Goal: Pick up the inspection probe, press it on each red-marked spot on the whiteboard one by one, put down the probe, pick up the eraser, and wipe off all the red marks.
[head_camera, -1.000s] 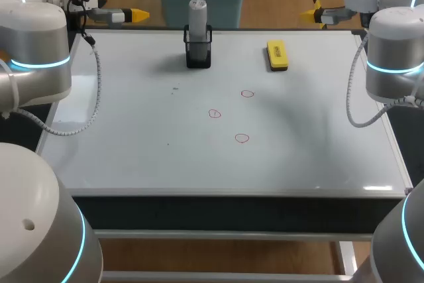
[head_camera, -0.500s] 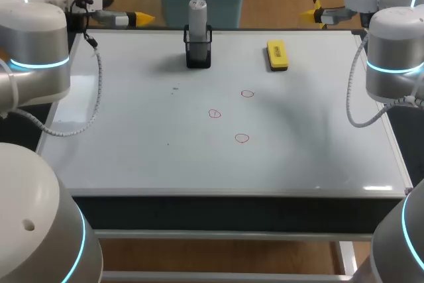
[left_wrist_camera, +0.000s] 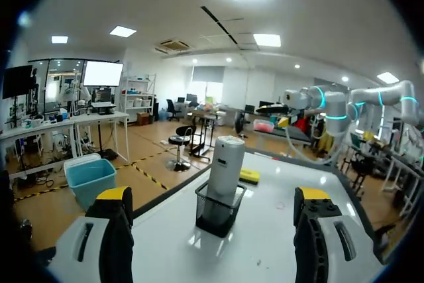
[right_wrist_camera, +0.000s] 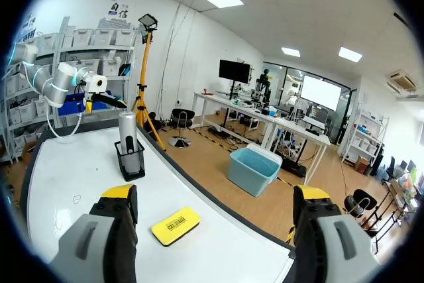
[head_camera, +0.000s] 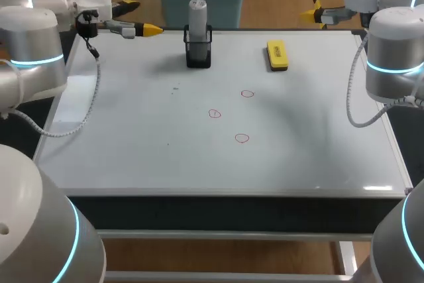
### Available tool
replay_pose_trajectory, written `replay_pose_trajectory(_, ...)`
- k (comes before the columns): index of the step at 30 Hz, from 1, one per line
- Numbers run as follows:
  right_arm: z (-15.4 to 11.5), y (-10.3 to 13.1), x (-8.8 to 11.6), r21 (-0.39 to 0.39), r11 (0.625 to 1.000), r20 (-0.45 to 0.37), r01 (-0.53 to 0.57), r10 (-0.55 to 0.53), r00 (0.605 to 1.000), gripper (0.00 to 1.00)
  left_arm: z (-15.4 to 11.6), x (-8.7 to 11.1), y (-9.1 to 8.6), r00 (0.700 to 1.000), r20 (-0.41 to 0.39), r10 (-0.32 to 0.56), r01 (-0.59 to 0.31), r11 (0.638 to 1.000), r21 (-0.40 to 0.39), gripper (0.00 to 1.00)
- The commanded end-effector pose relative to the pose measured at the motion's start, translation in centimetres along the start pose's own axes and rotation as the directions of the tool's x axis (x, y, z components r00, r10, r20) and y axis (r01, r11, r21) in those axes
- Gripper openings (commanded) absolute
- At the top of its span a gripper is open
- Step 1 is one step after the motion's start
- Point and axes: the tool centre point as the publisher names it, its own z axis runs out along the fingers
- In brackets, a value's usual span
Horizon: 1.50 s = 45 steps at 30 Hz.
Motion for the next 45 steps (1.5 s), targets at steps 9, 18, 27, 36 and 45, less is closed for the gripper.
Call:
replay_pose_trajectory(9, 0.0, 0.0, 0.0, 0.001, 1.0, -0.001, 0.0, 0.0, 1.0, 1.0, 5.7, -1.6, 0.6, 0.977, -0.212, 0.014, -0.003, 0.999, 0.051, 1.0)
replay_pose_trajectory(18, 0.0, 0.0, 0.0, 0.001, 1.0, -0.001, 0.0, 0.0, 1.0, 1.0, 8.7, -2.5, 0.7, 0.952, -0.302, 0.047, -0.025, 0.997, 0.078, 1.0)
replay_pose_trajectory(27, 0.0, 0.0, 0.0, 0.001, 1.0, -0.001, 0.0, 0.0, 1.0, 1.0, 11.7, -1.1, 1.0, 0.922, -0.383, 0.06, -0.017, 0.993, 0.115, 1.0)
replay_pose_trajectory(36, 0.0, 0.0, 0.0, 0.001, 1.0, -0.001, 0.0, 0.0, 1.0, 1.0, 13.5, 1.0, 0.7, 0.933, -0.355, 0.057, -0.001, 0.988, 0.157, 1.0)
replay_pose_trajectory(45, 0.0, 0.0, 0.0, 0.001, 1.0, -0.001, 0.0, 0.0, 1.0, 1.0, 15.0, 2.5, 0.0, 0.946, -0.32, 0.059, -0.016, 0.991, 0.135, 1.0)
